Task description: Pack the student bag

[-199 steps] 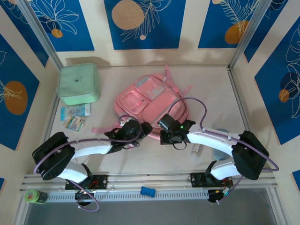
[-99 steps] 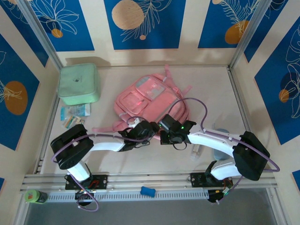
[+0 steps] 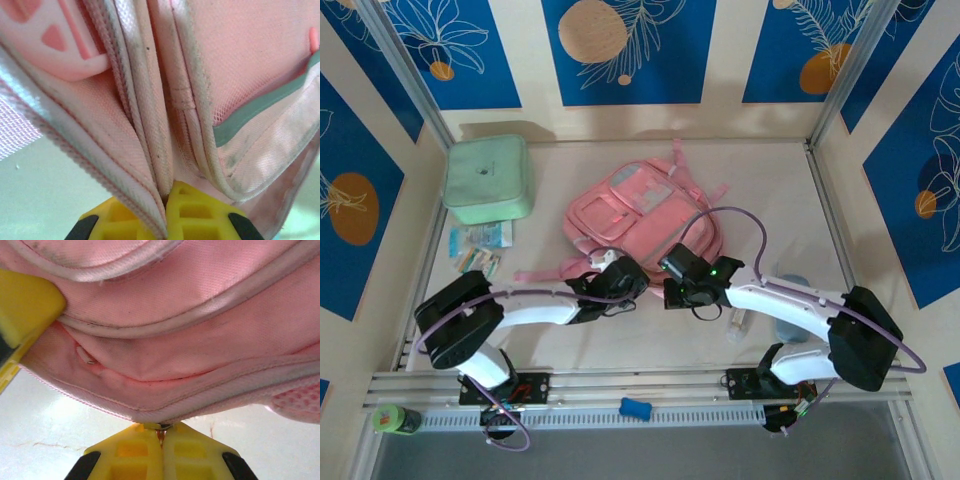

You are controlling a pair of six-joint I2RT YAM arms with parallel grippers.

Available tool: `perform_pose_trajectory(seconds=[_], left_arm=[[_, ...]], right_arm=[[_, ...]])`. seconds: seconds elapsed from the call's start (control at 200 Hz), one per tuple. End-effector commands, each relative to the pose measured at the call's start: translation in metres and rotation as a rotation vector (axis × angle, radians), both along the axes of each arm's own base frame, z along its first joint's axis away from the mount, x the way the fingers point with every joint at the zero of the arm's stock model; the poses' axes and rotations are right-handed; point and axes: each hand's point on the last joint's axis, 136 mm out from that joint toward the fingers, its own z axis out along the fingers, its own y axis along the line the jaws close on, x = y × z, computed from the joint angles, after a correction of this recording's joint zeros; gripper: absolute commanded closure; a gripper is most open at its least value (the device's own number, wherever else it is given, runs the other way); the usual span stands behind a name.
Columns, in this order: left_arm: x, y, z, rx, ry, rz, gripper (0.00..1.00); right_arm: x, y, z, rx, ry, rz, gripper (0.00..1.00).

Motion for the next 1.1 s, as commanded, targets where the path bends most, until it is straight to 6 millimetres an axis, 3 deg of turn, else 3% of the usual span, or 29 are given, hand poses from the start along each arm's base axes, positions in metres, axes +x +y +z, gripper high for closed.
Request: perform_pose_trajectory(seconds=[0.0, 0.18, 0.28, 0.415, 0.535, 0.8, 0.925, 1.096], left_arm=[[0.001, 0.023, 0.016, 0.105, -0.080, -0.049, 1.00], [0.005, 0.047, 0.026, 0.119, -0.092, -0.090, 1.00], [0.009, 0.057, 0.027, 0.120, -0.098, -0.096, 1.00], [0.013, 0.052, 0.033, 0.084, -0.111, -0.116, 1.00], [0.013, 0.052, 0.032, 0.102, -0.104, -0.128, 1.00], [0.013, 0.050, 0.030, 0.090, -0.100, -0.126, 1.00], [0.014, 0.051, 0.031, 0.087, -0.099, -0.119, 1.00], [0.016, 0.058, 0.032, 0.119, -0.103, -0.123, 1.00]], right_arm=[[-0.014, -0.034, -0.001, -0.092, 0.057, -0.009, 1.00], [0.000, -0.047, 0.010, -0.023, 0.049, -0.017, 1.00], [0.003, -0.035, 0.013, 0.010, 0.040, 0.028, 1.00], [0.006, -0.008, 0.004, 0.097, 0.064, 0.108, 1.00], [0.012, -0.005, -0.004, 0.068, 0.066, 0.124, 1.00], [0.021, 0.008, -0.015, 0.054, 0.032, 0.182, 0.84], [0.023, 0.004, -0.021, -0.001, 0.019, 0.177, 0.90], [0.021, -0.009, -0.011, -0.065, -0.014, 0.151, 1.00]])
